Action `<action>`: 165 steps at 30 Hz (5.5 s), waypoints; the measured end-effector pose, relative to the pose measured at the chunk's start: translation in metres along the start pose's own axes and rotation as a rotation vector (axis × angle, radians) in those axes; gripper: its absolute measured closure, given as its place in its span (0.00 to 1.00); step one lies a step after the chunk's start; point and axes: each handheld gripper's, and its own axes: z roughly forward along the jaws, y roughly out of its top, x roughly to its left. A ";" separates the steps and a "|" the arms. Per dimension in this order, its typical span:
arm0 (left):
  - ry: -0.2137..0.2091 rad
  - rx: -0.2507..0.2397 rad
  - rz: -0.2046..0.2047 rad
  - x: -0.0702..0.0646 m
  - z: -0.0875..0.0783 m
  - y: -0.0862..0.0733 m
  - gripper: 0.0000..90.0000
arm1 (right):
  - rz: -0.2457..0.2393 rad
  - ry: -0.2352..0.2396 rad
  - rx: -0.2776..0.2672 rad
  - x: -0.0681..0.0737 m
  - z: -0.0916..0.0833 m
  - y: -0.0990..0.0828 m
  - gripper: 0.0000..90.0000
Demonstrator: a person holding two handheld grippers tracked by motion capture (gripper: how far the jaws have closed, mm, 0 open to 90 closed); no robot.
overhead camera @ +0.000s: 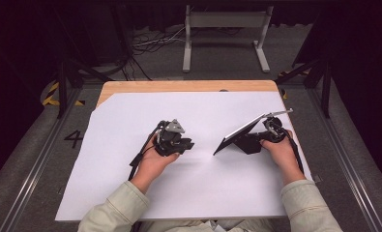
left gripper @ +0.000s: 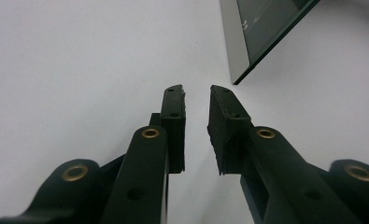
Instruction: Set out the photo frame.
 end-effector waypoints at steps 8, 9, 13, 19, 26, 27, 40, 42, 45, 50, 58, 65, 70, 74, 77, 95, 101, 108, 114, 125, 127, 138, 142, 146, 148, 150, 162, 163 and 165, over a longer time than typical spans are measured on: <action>0.001 0.007 0.009 -0.004 0.008 0.000 0.86 | -0.011 -0.027 -0.011 -0.001 0.002 0.003 1.00; 0.001 0.008 0.011 -0.004 0.009 0.000 0.86 | -0.018 -0.039 -0.011 -0.001 0.001 0.003 1.00; -0.003 0.005 0.005 -0.005 0.013 0.000 0.89 | -0.025 -0.082 -0.022 -0.001 -0.008 0.001 1.00; -0.006 -0.006 0.002 -0.005 0.014 0.002 0.90 | -0.031 -0.127 -0.051 0.004 -0.028 -0.001 1.00; -0.081 -0.052 -0.075 0.002 0.028 0.008 0.96 | -0.003 -0.155 -0.129 0.008 -0.060 -0.013 1.00; -0.081 -0.052 -0.075 0.002 0.028 0.008 0.99 | -0.003 -0.155 -0.129 0.008 -0.060 -0.013 1.00; -0.087 -0.060 -0.187 0.004 0.071 0.009 1.00 | 0.001 -0.162 -0.184 0.015 -0.088 -0.029 1.00; -0.085 -0.046 -0.187 0.001 0.079 0.009 1.00 | 0.002 -0.155 -0.190 0.017 -0.090 -0.030 1.00; -0.099 -0.017 -0.170 -0.004 0.086 0.008 1.00 | -0.004 -0.144 -0.200 0.020 -0.095 -0.030 1.00; -0.124 -0.002 -0.146 -0.010 0.090 0.009 1.00 | -0.007 -0.137 -0.218 0.022 -0.102 -0.031 1.00; -0.143 0.020 -0.124 -0.016 0.090 0.010 1.00 | 0.000 -0.127 -0.235 0.024 -0.114 -0.031 1.00; -0.182 0.055 -0.069 -0.034 0.091 0.012 1.00 | 0.032 -0.120 -0.242 0.022 -0.130 -0.035 1.00; -0.205 0.068 -0.022 -0.047 0.096 0.015 1.00 | 0.045 -0.114 -0.249 0.019 -0.137 -0.037 1.00; -0.231 0.068 -0.018 -0.051 0.099 0.016 1.00 | 0.053 -0.113 -0.260 0.018 -0.144 -0.039 1.00; -0.256 0.073 -0.002 -0.057 0.101 0.017 1.00 | 0.058 -0.109 -0.263 0.018 -0.149 -0.039 1.00; -0.328 0.104 0.125 -0.096 0.117 0.028 1.00 | 0.057 -0.080 -0.259 0.029 -0.160 -0.038 0.95; -0.354 0.091 0.171 -0.111 0.123 0.030 1.00 | 0.065 -0.076 -0.265 0.031 -0.163 -0.038 0.91; -0.386 0.086 0.176 -0.116 0.125 0.031 0.93 | 0.082 -0.057 -0.285 0.032 -0.168 -0.038 0.87; -0.347 0.106 0.184 -0.109 0.112 0.029 0.86 | 0.088 -0.044 -0.281 0.036 -0.171 -0.035 0.81; -0.198 0.079 0.170 -0.071 0.059 0.013 0.83 | 0.079 -0.039 -0.269 0.056 -0.172 -0.017 0.73; -0.184 0.067 0.150 -0.064 0.052 0.013 0.82 | 0.070 -0.039 -0.260 0.059 -0.171 -0.012 0.71; -0.098 0.037 0.089 -0.037 0.015 -0.005 0.80 | 0.058 -0.041 -0.212 0.068 -0.168 0.008 0.69; -0.066 0.031 0.085 -0.030 0.005 -0.010 0.80 | 0.060 -0.043 -0.190 0.071 -0.168 0.013 0.68; -0.057 0.022 0.064 -0.023 -0.002 -0.013 0.79 | 0.072 -0.050 -0.156 0.075 -0.168 0.020 0.68; -0.052 0.012 0.049 -0.021 -0.004 -0.014 0.79 | 0.076 -0.053 -0.148 0.076 -0.168 0.022 0.68; -0.047 0.011 0.047 -0.020 -0.005 -0.013 0.79 | 0.084 -0.044 -0.123 0.080 -0.166 0.027 0.68; -0.025 0.001 0.018 -0.010 -0.011 -0.015 0.78 | 0.140 -0.025 -0.050 0.087 -0.152 0.035 0.70; -0.021 -0.001 0.018 -0.009 -0.011 -0.015 0.78 | 0.133 -0.023 -0.043 0.088 -0.149 0.035 0.70; -0.023 -0.003 0.007 -0.007 -0.012 -0.016 0.77 | 0.130 -0.016 -0.034 0.090 -0.146 0.035 0.70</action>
